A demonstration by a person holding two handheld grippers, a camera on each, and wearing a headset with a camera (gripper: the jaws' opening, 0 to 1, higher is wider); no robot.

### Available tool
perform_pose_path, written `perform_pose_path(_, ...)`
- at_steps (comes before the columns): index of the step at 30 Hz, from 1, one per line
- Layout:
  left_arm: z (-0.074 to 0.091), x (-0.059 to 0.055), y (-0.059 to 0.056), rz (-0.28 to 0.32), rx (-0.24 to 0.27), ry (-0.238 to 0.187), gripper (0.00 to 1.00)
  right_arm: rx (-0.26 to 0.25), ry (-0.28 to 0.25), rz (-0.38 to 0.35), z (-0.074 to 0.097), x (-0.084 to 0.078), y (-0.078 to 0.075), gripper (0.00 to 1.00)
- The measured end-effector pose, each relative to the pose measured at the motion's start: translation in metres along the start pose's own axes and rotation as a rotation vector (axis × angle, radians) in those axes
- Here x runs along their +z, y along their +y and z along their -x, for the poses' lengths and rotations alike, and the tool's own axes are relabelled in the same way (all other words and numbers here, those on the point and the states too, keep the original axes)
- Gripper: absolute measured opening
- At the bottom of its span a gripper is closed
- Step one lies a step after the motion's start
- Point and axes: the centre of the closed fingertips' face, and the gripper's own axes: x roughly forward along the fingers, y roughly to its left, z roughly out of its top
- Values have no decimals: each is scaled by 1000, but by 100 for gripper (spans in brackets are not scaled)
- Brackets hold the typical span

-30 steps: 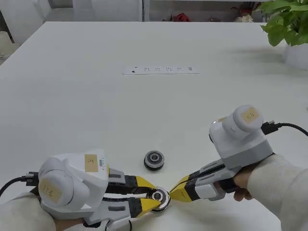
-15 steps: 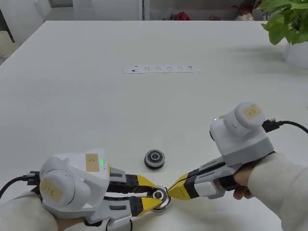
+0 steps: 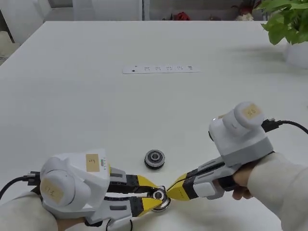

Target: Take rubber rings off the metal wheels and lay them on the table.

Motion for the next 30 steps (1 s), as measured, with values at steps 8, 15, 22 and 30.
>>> perform_pose_path(8, 0, 0, 0, 2, 1, 0, 14, 6, -3, 4, 0, 1, 3, 0)
perform_pose_path(15, -1, 0, 1, 4, 5, 0, 14, 21, -31, 0, 1, 5, 4, 0)
perform_pose_path(22, 0, 0, 1, 16, 10, -1, 14, 0, -15, 3, 1, 2, 0, 0)
perform_pose_path(30, 1, 3, 0, 13, 0, 16, 15, -14, -9, 5, 2, 1, -2, 0)
